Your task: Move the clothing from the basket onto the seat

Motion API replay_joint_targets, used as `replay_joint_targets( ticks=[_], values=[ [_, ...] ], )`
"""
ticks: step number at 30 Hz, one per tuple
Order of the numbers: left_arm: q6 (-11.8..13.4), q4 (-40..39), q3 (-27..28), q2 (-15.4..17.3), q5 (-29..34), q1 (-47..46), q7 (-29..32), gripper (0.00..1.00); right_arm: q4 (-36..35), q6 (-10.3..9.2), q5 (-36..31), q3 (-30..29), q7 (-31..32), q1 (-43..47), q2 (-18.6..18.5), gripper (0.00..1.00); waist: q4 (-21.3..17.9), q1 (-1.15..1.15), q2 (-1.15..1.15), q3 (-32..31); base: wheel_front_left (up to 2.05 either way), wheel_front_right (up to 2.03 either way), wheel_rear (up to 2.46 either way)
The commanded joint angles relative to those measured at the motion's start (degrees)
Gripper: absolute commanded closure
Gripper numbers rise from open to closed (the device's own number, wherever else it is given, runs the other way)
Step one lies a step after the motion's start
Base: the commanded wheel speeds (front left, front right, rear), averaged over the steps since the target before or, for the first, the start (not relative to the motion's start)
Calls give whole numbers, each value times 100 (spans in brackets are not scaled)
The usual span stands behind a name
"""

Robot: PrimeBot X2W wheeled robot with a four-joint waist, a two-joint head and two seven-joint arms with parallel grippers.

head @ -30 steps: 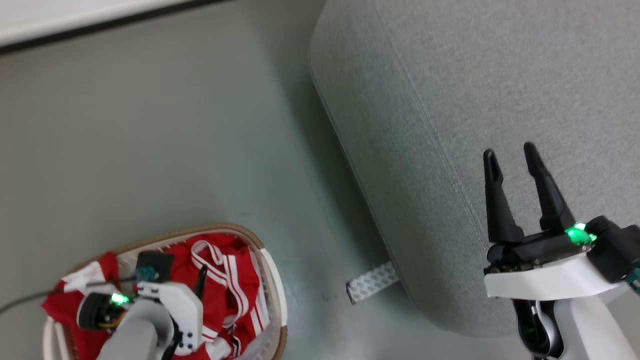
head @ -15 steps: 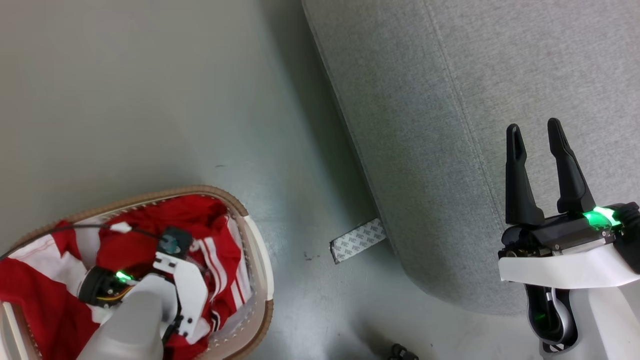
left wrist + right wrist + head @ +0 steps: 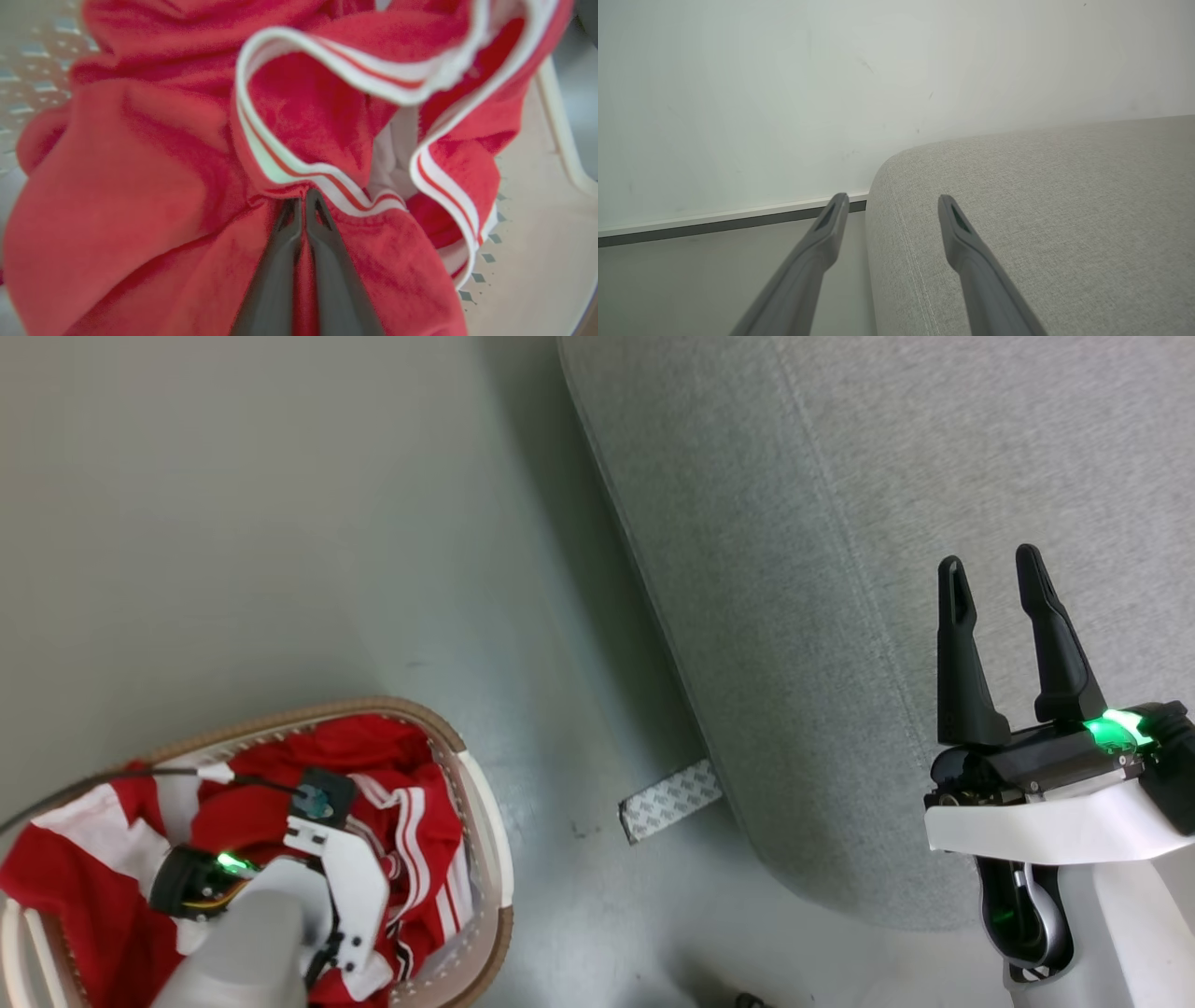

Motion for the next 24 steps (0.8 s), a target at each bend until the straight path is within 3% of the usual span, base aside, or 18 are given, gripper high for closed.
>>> replay_joint_targets(
  ticks=[1, 12, 24],
  values=[
    [-19, -2, -1, -37, -83, 52, -118, 100, 32, -10, -50, -22, -2, -115, 11, 0, 32, -1, 0, -150, 0, 0, 0],
    [-17, -185, -202, -663, -791, 627, -1344, 100, 262, -10, -731, -36, -2, 260, -26, 0, 702, -1, 0, -1958, 0, 0, 0],
    [-18, -1657, -815, -740, -2065, 1339, -1652, 100, 486, -10, -816, 18, -2, 940, -381, 0, 1517, -1, 0, -3417, 0, 0, 0]
  ],
)
